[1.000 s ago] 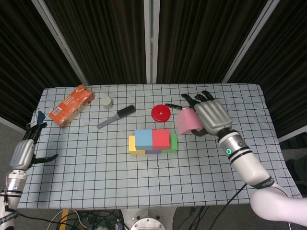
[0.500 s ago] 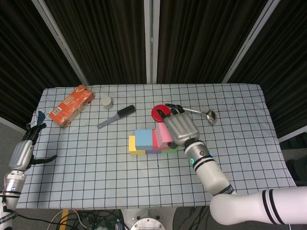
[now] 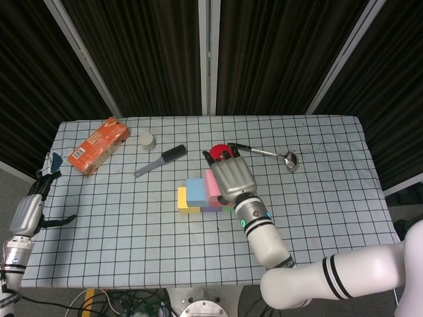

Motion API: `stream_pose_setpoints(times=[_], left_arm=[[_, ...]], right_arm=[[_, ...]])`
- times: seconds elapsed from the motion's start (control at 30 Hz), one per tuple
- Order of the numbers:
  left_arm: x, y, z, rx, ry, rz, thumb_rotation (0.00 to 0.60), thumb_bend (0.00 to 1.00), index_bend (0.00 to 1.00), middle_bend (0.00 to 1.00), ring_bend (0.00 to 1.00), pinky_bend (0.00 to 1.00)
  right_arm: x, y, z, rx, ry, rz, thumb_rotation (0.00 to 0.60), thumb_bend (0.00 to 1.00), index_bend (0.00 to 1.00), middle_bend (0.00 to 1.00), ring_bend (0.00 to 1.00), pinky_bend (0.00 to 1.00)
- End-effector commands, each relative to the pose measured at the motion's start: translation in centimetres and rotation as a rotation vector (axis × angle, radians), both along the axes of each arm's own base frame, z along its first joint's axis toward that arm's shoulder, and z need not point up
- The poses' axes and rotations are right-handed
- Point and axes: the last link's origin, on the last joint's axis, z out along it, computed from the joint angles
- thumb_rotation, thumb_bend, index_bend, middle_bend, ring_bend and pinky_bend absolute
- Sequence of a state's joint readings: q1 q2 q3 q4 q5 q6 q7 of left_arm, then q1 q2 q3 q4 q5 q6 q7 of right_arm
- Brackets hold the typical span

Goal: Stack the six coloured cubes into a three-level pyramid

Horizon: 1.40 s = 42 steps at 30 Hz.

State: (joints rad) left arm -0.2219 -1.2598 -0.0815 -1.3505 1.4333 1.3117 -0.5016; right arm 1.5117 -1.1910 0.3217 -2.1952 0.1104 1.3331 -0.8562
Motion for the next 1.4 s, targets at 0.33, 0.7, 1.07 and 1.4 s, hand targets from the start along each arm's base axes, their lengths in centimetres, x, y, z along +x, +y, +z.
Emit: stream_pose_setpoints(times=[0.33, 0.7, 1.07, 1.4], left_arm=[[-0.2, -0.1, -0.1, -0.008, -0.001, 0.004, 0.600, 0.06, 0.05, 0.09, 0.00, 0.07], [-0.5, -0.2, 0.1, -0.004, -0.010, 0.004, 0.600, 0.06, 0.05, 0.09, 0.00, 0.07], [-0.5, -0.1, 0.1, -0.011, -0.014, -0.001, 0.600, 0.06, 0.05, 0.09, 0.00, 0.07], [-0.4, -0.2, 0.2, -0.019, -0.018, -0.004, 0.600, 0.06, 0.05, 0.09, 0.00, 0.07]], right_arm=[[0.5, -0.4, -0.9, -0.035, 0.021, -0.013, 0.600, 0.14, 0.00, 0.57, 0.13, 0.00], [1.1, -0.1, -2.0, -0.046, 0.052, -0.018, 0.600, 0.15, 0.00, 0.56, 0.14, 0.00], [1.5, 0.2, -2.7, -0.053, 0.073, -0.039, 0.600, 0.15, 0.00, 0.57, 0.14, 0.00], [2.3, 0.6, -2.9, -0.072, 0.106, -0.063, 0.600, 0.15, 0.00, 0.57, 0.14, 0.00]])
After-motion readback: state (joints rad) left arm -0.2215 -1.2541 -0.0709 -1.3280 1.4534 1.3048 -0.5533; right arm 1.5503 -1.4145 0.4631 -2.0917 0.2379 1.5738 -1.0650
